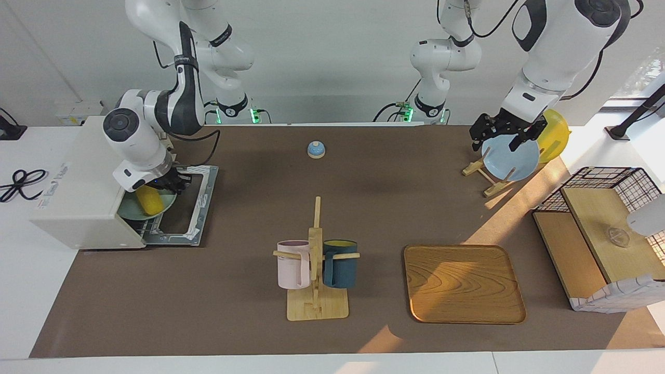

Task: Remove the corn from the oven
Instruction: 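Carry the plate with corn to the table center with the right gripper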

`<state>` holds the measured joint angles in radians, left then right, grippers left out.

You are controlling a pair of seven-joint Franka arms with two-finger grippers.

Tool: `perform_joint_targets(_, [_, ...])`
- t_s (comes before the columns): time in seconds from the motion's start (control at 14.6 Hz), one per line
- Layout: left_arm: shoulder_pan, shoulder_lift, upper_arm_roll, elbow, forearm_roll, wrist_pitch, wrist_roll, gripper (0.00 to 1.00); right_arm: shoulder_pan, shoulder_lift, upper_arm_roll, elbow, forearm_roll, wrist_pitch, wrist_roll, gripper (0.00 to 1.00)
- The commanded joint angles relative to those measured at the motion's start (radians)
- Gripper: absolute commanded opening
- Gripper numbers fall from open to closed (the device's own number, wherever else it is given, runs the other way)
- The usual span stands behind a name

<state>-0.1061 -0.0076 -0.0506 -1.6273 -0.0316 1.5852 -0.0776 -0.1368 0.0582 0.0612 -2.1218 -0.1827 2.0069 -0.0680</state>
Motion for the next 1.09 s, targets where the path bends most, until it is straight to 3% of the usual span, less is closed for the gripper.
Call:
perform_joint_targets(0.0, [-0.004,0.0,0.005,0.006,0.012,-0.01,0.002,1.0,0.078,-0.005,0.006,0.038,-0.041,-0.06,-0.003,0.0])
perform_joint_targets(0.41, [-0.004,0.001,0.006,0.006,0.012,-0.01,0.002,1.0,0.434,0.075,0.009,0.281,-0.037,-0.273,0.42,0.0])
perform_joint_targets(0.55, [-0.004,0.0,0.006,0.006,0.012,-0.01,0.002,1.0,0.531,0.162,0.011,0.402,-0.015,-0.324,0.563,0.0])
perform_joint_targets(0.68, [-0.004,0.0,0.006,0.006,0.012,-0.01,0.002,1.0,0.642,0.326,0.011,0.598,0.011,-0.391,0.728,0.0])
perform_joint_targets(0.75, [-0.004,0.0,0.005,0.006,0.012,-0.01,0.002,1.0,0.693,0.404,0.011,0.674,0.022,-0.384,0.84,0.0])
perform_joint_targets(0.89, [-0.004,0.0,0.006,0.006,0.012,-0.01,0.002,1.0,0.713,0.46,0.011,0.692,0.093,-0.287,0.966,0.0])
perform_joint_targets(1.03, [-0.004,0.0,0.005,0.006,0.012,-0.016,0.002,1.0,0.747,0.457,0.011,0.589,0.141,-0.107,1.01,0.0])
